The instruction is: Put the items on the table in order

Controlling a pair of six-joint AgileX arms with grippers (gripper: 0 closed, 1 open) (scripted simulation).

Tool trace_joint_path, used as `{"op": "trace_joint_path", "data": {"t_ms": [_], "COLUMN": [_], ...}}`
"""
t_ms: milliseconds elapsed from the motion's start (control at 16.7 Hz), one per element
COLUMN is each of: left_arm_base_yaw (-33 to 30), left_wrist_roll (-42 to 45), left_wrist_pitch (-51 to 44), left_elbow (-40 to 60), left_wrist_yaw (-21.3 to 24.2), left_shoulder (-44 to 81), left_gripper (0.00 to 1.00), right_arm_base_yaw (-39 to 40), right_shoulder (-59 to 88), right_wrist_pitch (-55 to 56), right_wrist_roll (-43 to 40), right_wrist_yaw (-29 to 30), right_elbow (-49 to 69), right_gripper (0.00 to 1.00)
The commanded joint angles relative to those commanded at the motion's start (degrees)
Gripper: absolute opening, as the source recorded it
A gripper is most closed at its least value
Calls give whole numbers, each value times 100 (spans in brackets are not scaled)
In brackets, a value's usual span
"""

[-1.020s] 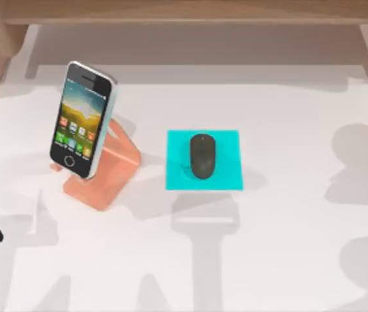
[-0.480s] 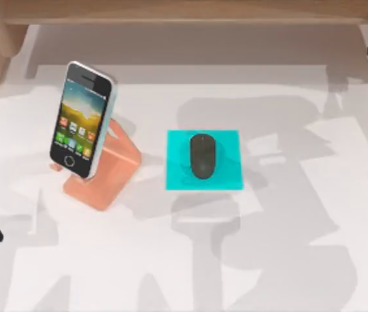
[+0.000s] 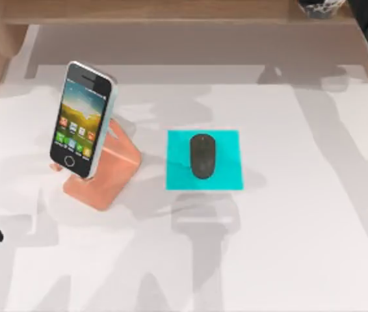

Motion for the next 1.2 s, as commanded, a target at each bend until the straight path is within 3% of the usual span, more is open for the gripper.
{"op": "trace_joint_path", "data": {"t_ms": [660,1200], "left_arm_base_yaw": [0,0], "left_wrist_roll": [0,0], "left_wrist_pitch": [0,0], "left_elbow": [0,0], "left_wrist_yaw": [0,0], "left_shoulder": [0,0], "left_gripper": [100,100], "right_arm_base_yaw": [1031,1077], "right_shoulder": [1203,1366], "right_wrist_pitch": [-2769,-3055], "right_wrist_roll": [132,174], "right_wrist_yaw": [1993,2205], "right_elbow": [2824,3107], "right_gripper": [0,0]}}
